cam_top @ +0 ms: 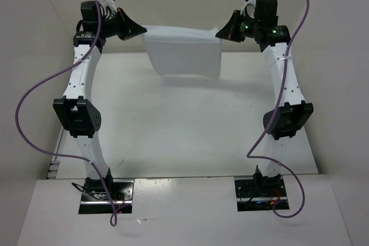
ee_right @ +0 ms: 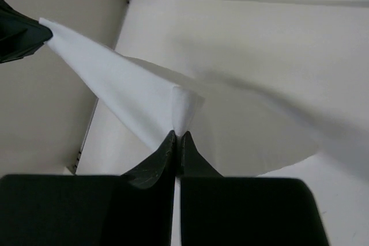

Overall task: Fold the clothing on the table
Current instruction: Flatten the skirt out, then fold the skirt

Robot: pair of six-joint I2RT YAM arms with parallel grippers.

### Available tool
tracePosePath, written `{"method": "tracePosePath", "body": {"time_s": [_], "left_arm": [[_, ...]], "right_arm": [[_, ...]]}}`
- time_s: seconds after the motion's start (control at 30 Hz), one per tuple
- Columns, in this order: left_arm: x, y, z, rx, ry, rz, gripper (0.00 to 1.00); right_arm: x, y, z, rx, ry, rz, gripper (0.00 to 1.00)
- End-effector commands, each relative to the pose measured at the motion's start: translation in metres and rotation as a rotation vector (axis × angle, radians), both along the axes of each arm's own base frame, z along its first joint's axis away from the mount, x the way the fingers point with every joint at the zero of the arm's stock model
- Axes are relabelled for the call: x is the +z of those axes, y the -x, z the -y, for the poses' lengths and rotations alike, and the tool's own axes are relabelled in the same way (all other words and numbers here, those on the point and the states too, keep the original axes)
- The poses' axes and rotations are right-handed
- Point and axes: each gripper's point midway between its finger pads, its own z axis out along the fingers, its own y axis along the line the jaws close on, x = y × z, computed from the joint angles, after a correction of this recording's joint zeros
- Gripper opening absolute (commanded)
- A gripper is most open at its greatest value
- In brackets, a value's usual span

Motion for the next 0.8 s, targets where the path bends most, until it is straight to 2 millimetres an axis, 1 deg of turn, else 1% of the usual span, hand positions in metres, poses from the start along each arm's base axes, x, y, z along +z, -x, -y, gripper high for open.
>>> {"method": "tracePosePath", "body": {"time_s": [0.0,0.03,0.07,0.1,0.13,0.17,0.2,0.23,0.27,0.3,0.33,0.37,0.4,0.43,0.47,0.5,0.53,0.57,0.6,0.63,0.67,0.7,0.73,0.77], "left_arm": [[0.070,0.018,-0.009,0.011,-0.047,0.199,0.00],[0.079,0.025,-0.009,0.009,-0.054,0.230,0.00],[0.052,0.025,-0.010,0.017,-0.055,0.167,0.00],[0.041,0.028,-0.009,0.016,-0.055,0.147,0.01],[0.044,0.037,-0.009,0.017,-0.056,0.176,0.01],[0.029,0.041,-0.010,0.028,-0.059,0.148,0.01],[-0.022,0.049,-0.004,0.013,-0.056,0.047,0.01],[-0.030,0.064,0.001,0.013,-0.062,0.041,0.01],[-0.053,0.074,0.001,0.012,-0.062,-0.002,0.01],[-0.058,0.090,0.011,-0.008,-0.054,0.007,0.01],[-0.118,0.115,0.016,-0.021,-0.050,-0.136,0.01],[-0.140,0.131,0.020,-0.020,-0.049,-0.194,0.01],[-0.148,0.152,0.031,-0.051,-0.052,-0.198,0.01],[-0.166,0.170,0.036,-0.053,-0.054,-0.251,0.01],[-0.204,0.202,0.039,-0.071,-0.063,-0.351,0.01],[-0.202,0.221,0.042,-0.076,-0.049,-0.368,0.01],[-0.210,0.240,0.050,-0.095,-0.056,-0.397,0.01],[-0.213,0.254,0.052,-0.104,-0.055,-0.419,0.01],[-0.218,0.277,0.051,-0.103,-0.060,-0.456,0.01],[-0.220,0.287,0.050,-0.101,-0.071,-0.466,0.01],[-0.219,0.295,0.048,-0.092,-0.078,-0.475,0.01],[-0.213,0.303,0.044,-0.077,-0.087,-0.471,0.01],[-0.212,0.304,0.040,-0.050,-0.104,-0.467,0.01],[-0.205,0.302,0.039,-0.042,-0.106,-0.448,0.01]], "right_arm": [[0.073,0.024,0.015,-0.018,0.021,0.192,0.00],[0.072,0.026,0.015,-0.018,0.020,0.198,0.00],[0.059,0.030,0.015,-0.018,0.022,0.180,0.00],[0.048,0.033,0.016,-0.017,0.024,0.165,0.00],[0.036,0.036,0.016,-0.021,0.019,0.141,0.00],[0.001,0.049,0.017,-0.019,0.027,0.068,0.00],[-0.012,0.051,0.017,-0.023,0.022,0.056,0.00],[-0.030,0.059,0.018,-0.023,0.026,0.018,0.00],[-0.082,0.078,0.014,-0.007,0.041,-0.110,0.00],[-0.088,0.095,0.005,0.017,0.031,-0.118,0.00],[-0.108,0.110,0.001,0.033,0.038,-0.166,0.00],[-0.141,0.142,-0.001,0.044,0.045,-0.258,0.00],[-0.153,0.161,-0.013,0.065,0.034,-0.301,0.00],[-0.163,0.177,-0.019,0.076,0.028,-0.334,0.00],[-0.190,0.205,-0.022,0.086,0.033,-0.421,0.00],[-0.186,0.229,-0.032,0.120,0.027,-0.433,0.00],[-0.191,0.243,-0.035,0.098,0.022,-0.484,0.00],[-0.203,0.262,-0.035,0.093,0.035,-0.540,0.00],[-0.205,0.274,-0.035,0.084,0.040,-0.569,0.00],[-0.201,0.292,-0.037,0.099,0.038,-0.586,0.00],[-0.206,0.304,-0.036,0.077,0.027,-0.636,0.00],[-0.205,0.309,-0.034,0.067,0.019,-0.647,0.00],[-0.201,0.312,-0.030,0.046,0.015,-0.630,0.00],[-0.200,0.315,-0.027,0.028,0.019,-0.636,0.00]]}}
